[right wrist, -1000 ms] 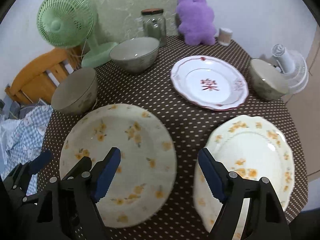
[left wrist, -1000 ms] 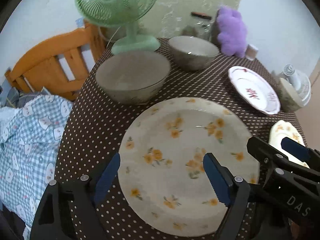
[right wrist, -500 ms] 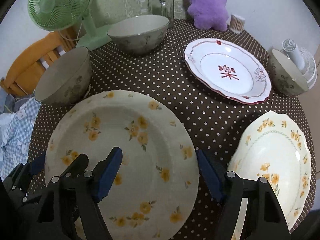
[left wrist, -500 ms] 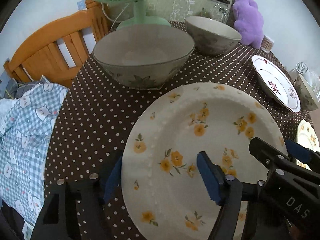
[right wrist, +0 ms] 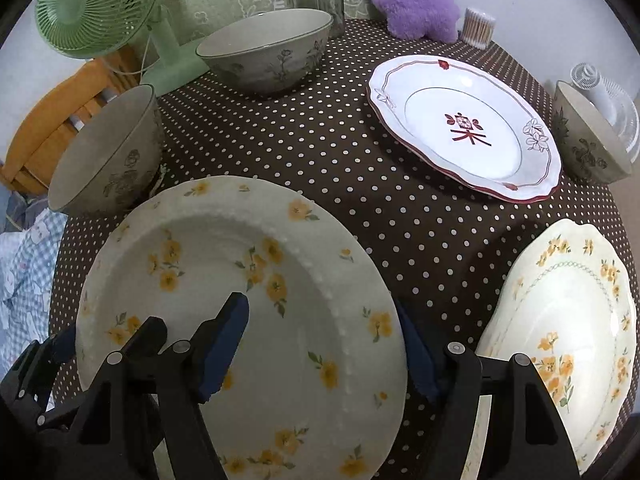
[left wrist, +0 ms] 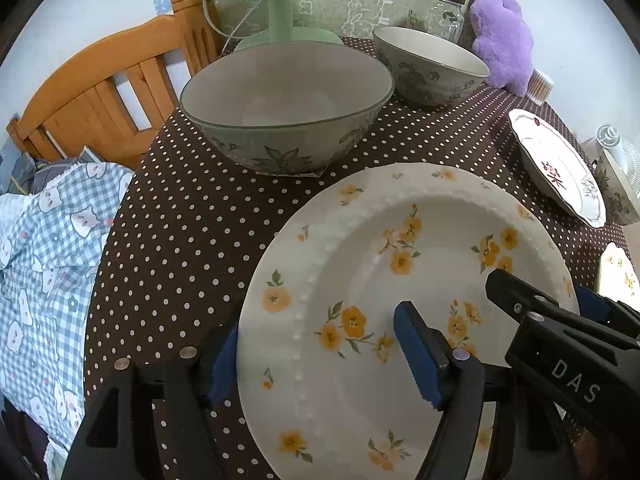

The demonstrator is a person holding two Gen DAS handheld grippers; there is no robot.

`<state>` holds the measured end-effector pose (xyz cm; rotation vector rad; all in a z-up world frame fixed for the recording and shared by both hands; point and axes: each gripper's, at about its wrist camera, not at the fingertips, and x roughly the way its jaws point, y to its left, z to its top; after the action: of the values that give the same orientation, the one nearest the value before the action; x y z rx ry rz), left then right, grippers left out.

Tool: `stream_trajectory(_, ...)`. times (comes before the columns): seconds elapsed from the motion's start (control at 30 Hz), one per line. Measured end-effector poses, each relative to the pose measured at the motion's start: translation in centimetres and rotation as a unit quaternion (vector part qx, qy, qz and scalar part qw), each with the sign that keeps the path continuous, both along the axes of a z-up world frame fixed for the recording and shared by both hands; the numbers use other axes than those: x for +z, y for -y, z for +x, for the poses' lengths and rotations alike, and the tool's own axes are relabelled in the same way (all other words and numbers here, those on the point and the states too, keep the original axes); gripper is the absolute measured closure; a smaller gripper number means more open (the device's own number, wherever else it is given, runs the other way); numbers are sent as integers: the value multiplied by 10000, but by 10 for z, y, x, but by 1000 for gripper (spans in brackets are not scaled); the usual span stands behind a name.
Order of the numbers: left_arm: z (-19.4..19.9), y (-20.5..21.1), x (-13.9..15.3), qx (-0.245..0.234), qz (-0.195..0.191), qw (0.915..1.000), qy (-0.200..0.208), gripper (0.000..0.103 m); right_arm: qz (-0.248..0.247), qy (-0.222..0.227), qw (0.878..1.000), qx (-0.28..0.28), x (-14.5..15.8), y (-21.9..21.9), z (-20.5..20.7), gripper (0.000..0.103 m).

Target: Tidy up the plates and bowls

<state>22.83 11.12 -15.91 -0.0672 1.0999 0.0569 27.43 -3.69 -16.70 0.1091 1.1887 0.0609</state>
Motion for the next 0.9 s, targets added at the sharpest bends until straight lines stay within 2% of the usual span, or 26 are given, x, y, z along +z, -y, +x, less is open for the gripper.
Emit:
stream_trajectory(0.5, -2, -3, 3, -17, -76, 9998, -181, 32, 77, -185, 9998, -84, 1, 1, -1, 31)
stream_trajectory(0.9, -23, 1, 24, -141, -136, 9996, -196, 35, -50, -74, 10000, -19, 27, 5, -27, 31)
